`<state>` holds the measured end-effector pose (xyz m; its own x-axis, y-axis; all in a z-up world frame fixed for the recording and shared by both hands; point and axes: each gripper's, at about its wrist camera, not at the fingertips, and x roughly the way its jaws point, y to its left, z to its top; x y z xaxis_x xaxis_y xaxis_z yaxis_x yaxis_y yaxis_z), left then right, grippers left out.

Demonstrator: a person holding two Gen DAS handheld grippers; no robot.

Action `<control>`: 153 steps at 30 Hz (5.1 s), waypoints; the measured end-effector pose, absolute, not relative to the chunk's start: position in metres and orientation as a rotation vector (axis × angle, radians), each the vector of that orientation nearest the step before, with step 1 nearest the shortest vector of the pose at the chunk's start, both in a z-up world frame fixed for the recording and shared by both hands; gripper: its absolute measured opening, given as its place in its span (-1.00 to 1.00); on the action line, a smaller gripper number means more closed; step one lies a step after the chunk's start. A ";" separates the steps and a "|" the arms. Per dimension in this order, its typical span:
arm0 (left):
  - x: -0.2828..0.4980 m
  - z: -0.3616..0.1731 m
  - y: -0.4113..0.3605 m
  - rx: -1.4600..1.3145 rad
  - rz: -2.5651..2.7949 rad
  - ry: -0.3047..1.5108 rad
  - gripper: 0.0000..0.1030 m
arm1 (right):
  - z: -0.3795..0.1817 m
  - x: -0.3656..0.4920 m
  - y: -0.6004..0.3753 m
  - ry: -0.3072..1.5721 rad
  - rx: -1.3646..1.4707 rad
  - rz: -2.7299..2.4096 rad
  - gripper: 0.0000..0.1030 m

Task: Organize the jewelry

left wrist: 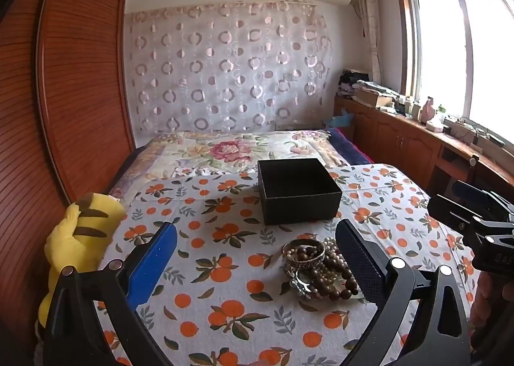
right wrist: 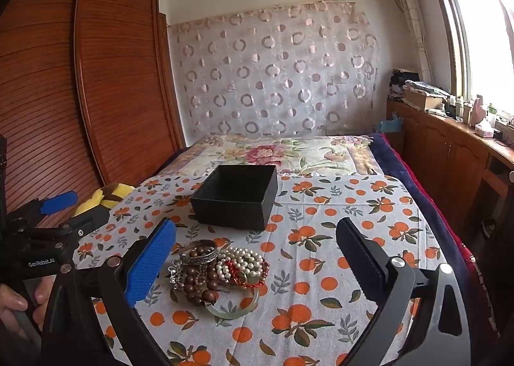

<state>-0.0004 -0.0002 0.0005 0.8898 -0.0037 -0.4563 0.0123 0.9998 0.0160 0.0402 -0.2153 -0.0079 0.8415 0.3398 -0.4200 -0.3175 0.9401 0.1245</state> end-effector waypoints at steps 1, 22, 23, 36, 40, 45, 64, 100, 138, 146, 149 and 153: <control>0.000 0.000 0.000 0.018 -0.009 0.473 0.85 | -0.008 0.040 -0.215 0.452 0.051 0.347 0.95; -0.002 0.001 -0.003 0.017 -0.009 0.470 0.85 | -0.008 0.039 -0.215 0.450 0.052 0.349 0.95; -0.004 0.001 -0.006 0.017 -0.009 0.470 0.85 | -0.008 0.039 -0.215 0.449 0.052 0.348 0.95; -0.007 0.006 -0.013 0.018 -0.010 0.466 0.85 | -0.006 0.038 -0.215 0.448 0.053 0.347 0.95; -0.007 0.006 -0.012 0.017 -0.010 0.466 0.85 | -0.006 0.038 -0.215 0.448 0.052 0.348 0.95; -0.007 0.005 -0.011 0.017 -0.011 0.464 0.85 | -0.005 0.038 -0.215 0.448 0.053 0.348 0.95; -0.007 0.005 -0.011 0.016 -0.011 0.465 0.85 | -0.005 0.037 -0.213 0.449 0.052 0.353 0.95; 0.064 -0.076 -0.006 -0.008 -0.187 0.762 0.85 | -0.095 0.073 -0.197 0.701 -0.050 0.495 0.31; 0.101 -0.090 -0.025 0.009 -0.292 0.827 0.09 | -0.100 0.075 -0.193 0.735 -0.060 0.518 0.29; 0.070 -0.076 -0.007 -0.003 -0.240 0.759 0.09 | -0.095 0.072 -0.168 0.739 -0.128 0.563 -0.24; 0.065 -0.073 -0.003 -0.005 -0.219 0.743 0.08 | -0.090 0.073 -0.159 0.746 -0.127 0.597 -0.38; 0.060 -0.073 0.004 -0.014 -0.199 0.730 0.08 | -0.089 0.079 -0.148 0.768 -0.137 0.611 -0.44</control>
